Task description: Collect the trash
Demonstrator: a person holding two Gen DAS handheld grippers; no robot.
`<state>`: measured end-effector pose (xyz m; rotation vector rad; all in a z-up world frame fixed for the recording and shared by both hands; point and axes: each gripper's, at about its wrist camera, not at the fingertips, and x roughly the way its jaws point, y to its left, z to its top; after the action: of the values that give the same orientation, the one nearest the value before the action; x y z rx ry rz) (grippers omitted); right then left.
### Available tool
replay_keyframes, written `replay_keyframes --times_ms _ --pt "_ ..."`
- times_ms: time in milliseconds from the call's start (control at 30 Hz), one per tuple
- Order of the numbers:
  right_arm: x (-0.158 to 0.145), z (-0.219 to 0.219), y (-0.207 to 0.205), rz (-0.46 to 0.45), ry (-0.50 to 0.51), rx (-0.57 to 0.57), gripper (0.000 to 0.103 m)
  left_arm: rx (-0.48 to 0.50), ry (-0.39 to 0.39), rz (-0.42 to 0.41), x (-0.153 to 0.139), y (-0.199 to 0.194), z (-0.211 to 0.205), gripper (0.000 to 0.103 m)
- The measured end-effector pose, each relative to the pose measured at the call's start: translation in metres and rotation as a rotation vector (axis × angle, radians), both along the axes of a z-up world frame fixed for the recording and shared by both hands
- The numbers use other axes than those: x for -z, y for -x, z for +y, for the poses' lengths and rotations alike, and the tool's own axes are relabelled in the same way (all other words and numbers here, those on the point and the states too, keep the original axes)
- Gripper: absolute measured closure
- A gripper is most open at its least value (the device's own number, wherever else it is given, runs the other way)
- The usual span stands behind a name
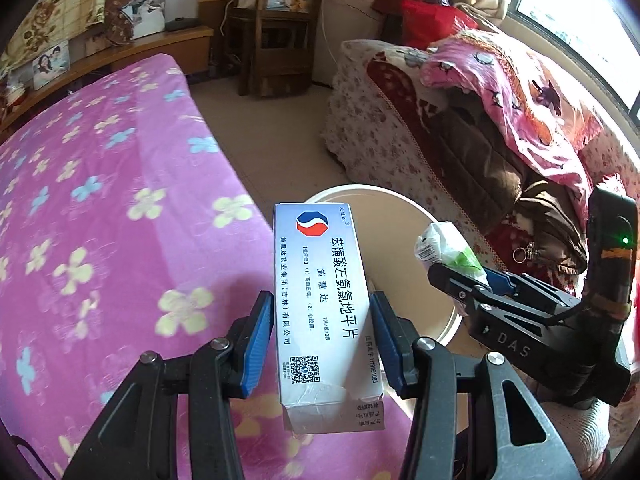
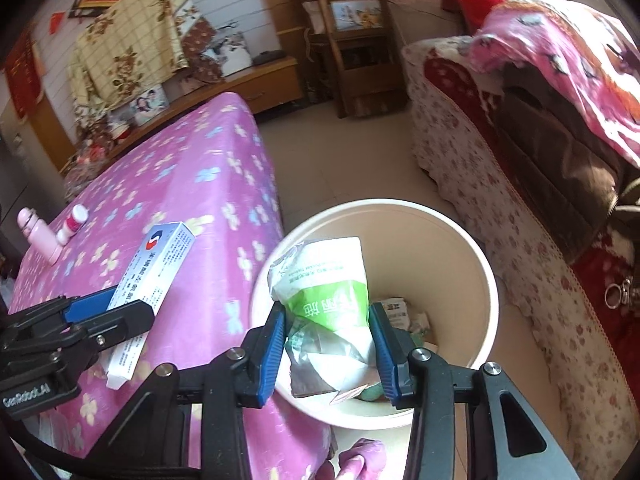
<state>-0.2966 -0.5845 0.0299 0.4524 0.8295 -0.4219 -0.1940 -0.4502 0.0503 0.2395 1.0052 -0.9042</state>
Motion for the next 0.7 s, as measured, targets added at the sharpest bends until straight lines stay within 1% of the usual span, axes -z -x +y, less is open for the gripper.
replay_keyframes --times_ms 200,267,300,333,500,600,700 --pt "0.012 -0.016 0.002 0.010 -0.025 0.053 0.053 0.013 0.019 0.017 0.007 -0.002 -0.013 0.051" --pt "0.014 -0.019 0.003 0.007 -0.027 0.069 0.049 0.021 0.027 0.023 0.009 -0.003 -0.014 0.044" --pt "0.015 -0.020 0.004 0.005 -0.029 0.076 0.045 0.026 0.032 0.029 0.009 -0.003 -0.014 0.039" --pt "0.015 -0.021 0.005 0.000 -0.035 0.084 0.042 0.027 0.038 0.035 0.010 -0.003 -0.013 0.037" --pt "0.018 -0.026 0.009 -0.017 -0.076 0.109 0.040 0.014 0.036 0.015 0.009 -0.002 -0.007 0.034" --pt "0.017 -0.024 0.009 -0.020 -0.073 0.107 0.040 0.002 0.036 -0.005 0.008 -0.002 -0.002 0.032" --pt "0.012 -0.018 0.010 -0.029 -0.062 0.098 0.040 -0.016 0.031 -0.039 0.005 -0.001 0.005 0.032"
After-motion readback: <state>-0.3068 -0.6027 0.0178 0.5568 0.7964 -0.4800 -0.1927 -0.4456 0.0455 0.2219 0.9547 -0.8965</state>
